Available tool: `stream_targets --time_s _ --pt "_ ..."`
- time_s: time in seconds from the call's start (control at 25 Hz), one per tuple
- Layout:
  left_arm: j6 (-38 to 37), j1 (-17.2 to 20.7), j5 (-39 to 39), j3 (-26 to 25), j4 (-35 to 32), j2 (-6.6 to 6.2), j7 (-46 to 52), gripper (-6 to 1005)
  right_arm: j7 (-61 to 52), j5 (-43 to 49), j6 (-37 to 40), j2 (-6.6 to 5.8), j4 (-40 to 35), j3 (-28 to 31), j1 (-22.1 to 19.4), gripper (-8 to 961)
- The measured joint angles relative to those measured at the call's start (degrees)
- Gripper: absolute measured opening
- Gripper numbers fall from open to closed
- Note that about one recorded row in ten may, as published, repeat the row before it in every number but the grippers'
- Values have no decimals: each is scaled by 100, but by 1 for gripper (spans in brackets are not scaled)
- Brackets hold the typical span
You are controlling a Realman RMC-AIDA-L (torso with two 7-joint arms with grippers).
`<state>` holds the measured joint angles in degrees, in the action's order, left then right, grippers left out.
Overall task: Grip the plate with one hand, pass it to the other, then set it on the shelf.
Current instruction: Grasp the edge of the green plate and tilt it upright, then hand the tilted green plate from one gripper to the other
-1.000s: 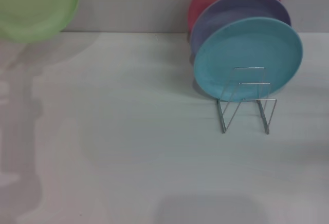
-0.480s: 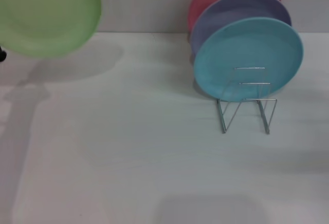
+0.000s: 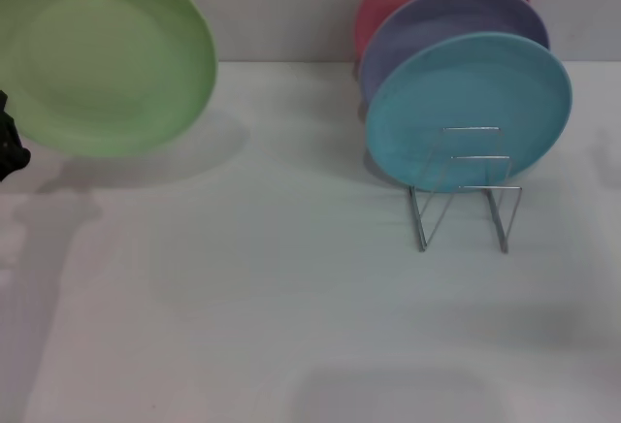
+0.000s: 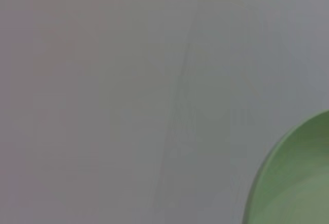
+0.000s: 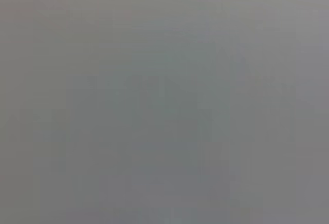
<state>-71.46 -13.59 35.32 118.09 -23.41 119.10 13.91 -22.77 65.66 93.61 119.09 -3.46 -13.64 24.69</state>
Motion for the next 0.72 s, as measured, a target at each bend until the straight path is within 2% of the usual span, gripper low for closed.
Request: stream_targets --time_s 0.04,0.16,0.32,0.4,0.52,0.72 --pt "0 0 0 0 0 0 0 49 0 0 0 0 0 0 0 650" --pt "-14 53 150 200 -39 1 -53 50 0 0 176 2 111 -502 19 650" --pt "-48 36 749 881 -64 4 -310 51 7 0 239 21 351 -1290 79 650" --pt "-56 39 817 986 -80 5 -328 51 30 7 205 28 482 -1516 139 650" --pt "-91 94 892 1184 -100 6 -336 52 185 48 156 47 739 -1765 264 650" --pt "-205 228 860 1219 -101 8 -261 53 356 57 126 56 1207 -1792 459 651"
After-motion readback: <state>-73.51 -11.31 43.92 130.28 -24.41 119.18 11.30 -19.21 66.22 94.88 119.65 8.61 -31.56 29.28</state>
